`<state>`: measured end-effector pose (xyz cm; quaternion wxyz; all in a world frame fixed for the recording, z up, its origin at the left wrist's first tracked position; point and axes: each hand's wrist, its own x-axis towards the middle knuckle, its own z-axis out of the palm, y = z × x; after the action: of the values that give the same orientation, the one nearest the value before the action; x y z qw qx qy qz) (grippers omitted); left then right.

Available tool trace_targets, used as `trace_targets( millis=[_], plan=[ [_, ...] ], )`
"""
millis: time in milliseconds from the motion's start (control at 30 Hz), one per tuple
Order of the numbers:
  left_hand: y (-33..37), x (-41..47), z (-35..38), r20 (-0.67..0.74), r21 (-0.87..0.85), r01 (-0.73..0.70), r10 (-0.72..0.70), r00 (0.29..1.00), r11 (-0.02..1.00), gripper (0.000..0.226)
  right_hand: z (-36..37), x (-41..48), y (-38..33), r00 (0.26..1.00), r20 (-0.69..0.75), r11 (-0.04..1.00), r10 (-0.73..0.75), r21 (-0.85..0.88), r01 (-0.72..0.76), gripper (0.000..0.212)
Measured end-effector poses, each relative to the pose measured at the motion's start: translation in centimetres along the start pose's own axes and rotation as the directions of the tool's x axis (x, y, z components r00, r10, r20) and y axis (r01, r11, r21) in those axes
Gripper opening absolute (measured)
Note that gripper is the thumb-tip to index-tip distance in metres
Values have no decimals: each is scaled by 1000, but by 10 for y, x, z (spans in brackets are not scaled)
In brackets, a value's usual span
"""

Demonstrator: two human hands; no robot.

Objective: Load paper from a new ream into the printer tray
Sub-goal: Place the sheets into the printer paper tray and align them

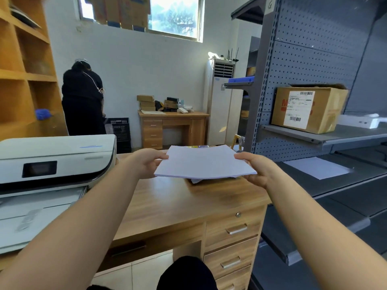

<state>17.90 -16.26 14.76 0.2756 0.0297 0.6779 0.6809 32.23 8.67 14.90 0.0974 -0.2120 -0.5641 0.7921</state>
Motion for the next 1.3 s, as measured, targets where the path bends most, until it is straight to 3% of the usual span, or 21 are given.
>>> trace_targets(
  millis=[233, 400, 533, 800, 1133, 1300],
  plan=[
    [17, -2, -42, 6, -40, -31, 31, 999, 999, 35, 35, 14, -7, 996, 83, 998, 29, -64, -24, 25],
    [30, -10, -72, -39, -86, -53, 50, 998, 995, 24, 67, 30, -10, 991, 123, 995, 62, -86, -51, 40],
    [36, -15, -100, -93, -69, -37, 30, 995, 997, 14, 97, 42, -9, 976, 208, 996, 72, -67, -60, 15],
    [34, -7, -158, -173, -96, 8, -25, 985, 995, 34, 147, 71, 15, 929, 362, 996, 79, 14, -90, 14],
    [25, -6, -207, -244, -154, 1, -39, 969, 988, 38, 196, 96, 30, 888, 445, 989, 111, 38, -142, 19],
    [22, -21, -234, -300, -182, -36, -20, 954, 983, 37, 227, 104, 44, 864, 483, 987, 142, 0, -162, 34]
  ],
)
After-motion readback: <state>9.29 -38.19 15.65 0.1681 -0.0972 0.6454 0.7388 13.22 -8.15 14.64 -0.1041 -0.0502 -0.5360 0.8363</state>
